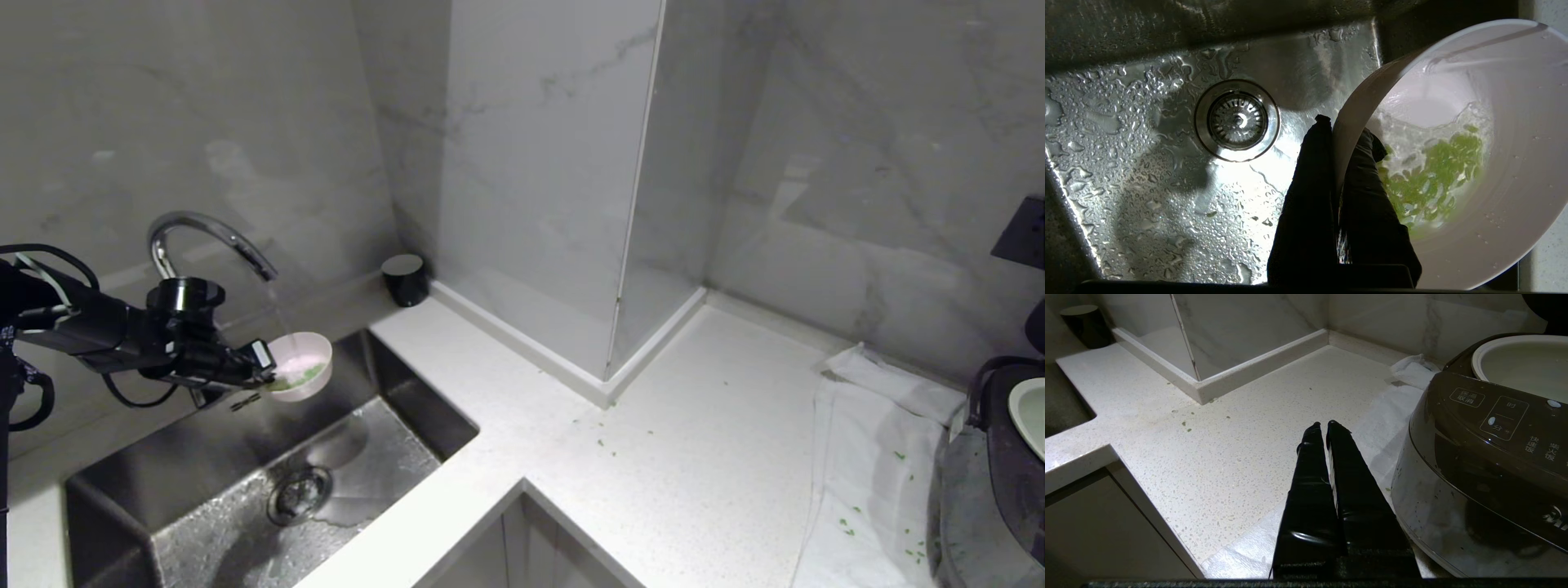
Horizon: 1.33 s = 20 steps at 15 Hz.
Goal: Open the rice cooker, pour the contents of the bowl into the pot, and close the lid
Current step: Fill a bowl with water from the tap
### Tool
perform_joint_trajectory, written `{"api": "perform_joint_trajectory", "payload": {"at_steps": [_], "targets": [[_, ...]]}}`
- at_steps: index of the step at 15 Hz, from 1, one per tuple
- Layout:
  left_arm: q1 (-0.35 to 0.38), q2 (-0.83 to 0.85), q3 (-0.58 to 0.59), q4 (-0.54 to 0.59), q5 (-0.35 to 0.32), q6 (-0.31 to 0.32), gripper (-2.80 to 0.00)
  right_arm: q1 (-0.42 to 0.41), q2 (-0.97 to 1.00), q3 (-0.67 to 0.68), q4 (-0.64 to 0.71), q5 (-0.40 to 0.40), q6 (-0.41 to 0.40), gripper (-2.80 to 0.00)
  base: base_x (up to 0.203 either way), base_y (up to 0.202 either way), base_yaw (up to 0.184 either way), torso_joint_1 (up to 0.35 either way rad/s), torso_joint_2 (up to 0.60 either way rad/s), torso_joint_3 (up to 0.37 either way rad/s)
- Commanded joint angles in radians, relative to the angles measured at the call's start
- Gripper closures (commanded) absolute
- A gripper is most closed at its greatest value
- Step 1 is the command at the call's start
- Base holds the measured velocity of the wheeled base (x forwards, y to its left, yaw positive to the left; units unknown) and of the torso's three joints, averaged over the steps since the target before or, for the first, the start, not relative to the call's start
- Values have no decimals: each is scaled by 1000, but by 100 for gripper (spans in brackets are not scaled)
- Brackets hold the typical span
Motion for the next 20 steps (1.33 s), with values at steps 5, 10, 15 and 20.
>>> {"api": "perform_joint_trajectory", "payload": {"at_steps": [5,10,15,20], "targets": [[0,-1,2,1,-2,-2,0,0,1,0,0,0,-1,0,0,0,0,0,0,0],[0,1,-1,9,-2,-2,0,0,1,0,0,0,0,0,0,0,0,0,0,0],[0,-1,-3,9,-2,-2,0,0,1,0,0,0,0,0,0,0,0,0,0,0],[-1,-1,-3,9,0,-2,0,0,1,0,0,0,1,0,0,0,0,0,0,0]]}}
